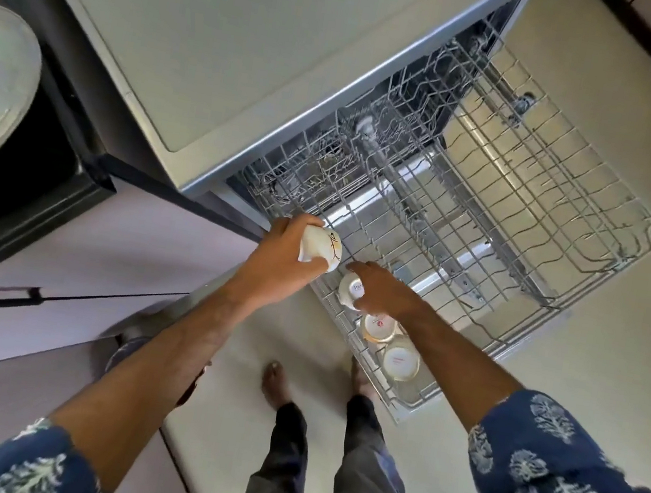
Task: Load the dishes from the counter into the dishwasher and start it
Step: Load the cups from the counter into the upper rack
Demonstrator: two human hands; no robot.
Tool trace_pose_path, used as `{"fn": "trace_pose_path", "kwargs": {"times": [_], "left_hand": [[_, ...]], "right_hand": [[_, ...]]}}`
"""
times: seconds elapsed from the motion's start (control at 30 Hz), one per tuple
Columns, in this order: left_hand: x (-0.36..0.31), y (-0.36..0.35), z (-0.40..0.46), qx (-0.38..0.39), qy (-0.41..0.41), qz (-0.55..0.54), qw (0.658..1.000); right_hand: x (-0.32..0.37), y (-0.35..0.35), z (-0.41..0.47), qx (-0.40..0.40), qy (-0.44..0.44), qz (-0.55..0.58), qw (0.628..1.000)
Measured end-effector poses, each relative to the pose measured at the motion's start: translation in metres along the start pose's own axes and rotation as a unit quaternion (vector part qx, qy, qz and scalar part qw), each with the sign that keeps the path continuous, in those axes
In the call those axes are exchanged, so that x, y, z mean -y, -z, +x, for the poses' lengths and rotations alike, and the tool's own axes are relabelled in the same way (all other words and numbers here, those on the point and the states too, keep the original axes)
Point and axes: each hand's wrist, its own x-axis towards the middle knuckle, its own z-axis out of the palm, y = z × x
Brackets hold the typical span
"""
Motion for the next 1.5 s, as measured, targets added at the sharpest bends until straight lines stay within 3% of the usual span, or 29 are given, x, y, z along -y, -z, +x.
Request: {"fn": "trace_pose_path", "kwargs": {"times": [0.13, 0.27, 0.43, 0.63, 1.0, 1.1, 1.3, 1.4, 1.5], "left_hand": [[-0.011, -0.009, 0.018, -0.014, -0.031, 0.126, 0.991], [-0.015, -0.025, 0.045, -0.019, -0.048, 0.299, 0.953], [-0.004, -0.051, 0.075, -0.007, -0.03, 0.407, 0.913], [0.008, -0.069, 0.09, 0.043, -0.017, 0.455, 0.889], [0.016, -0.069, 0.103, 0.141, 0.027, 0.458, 0.877], [0.01, -0.059, 0.089, 0.113, -0.009, 0.473, 0.874], [-0.002, -0.023, 0.0, -0.024, -0.097, 0.485, 0.869], [0.002, -0.006, -0.06, -0.084, -0.064, 0.457, 0.883], [0.016, 0.013, -0.125, -0.123, 0.018, 0.427, 0.896]], "right_hand": [[-0.006, 0.0, -0.009, -0.044, 0.005, -0.014, 0.999], [-0.019, -0.005, -0.015, -0.089, 0.01, 0.069, 0.994], [-0.032, -0.01, -0.019, -0.103, 0.009, 0.118, 0.988], [-0.034, -0.01, -0.017, -0.097, 0.012, 0.113, 0.989], [-0.036, -0.003, -0.024, -0.083, 0.012, 0.107, 0.991], [-0.029, 0.005, -0.027, -0.079, 0.011, 0.106, 0.991], [0.013, 0.041, -0.054, -0.06, 0.047, 0.047, 0.996], [0.052, 0.05, -0.075, -0.057, 0.112, -0.072, 0.989], [0.1, 0.045, -0.102, -0.047, 0.195, -0.219, 0.955]]}}
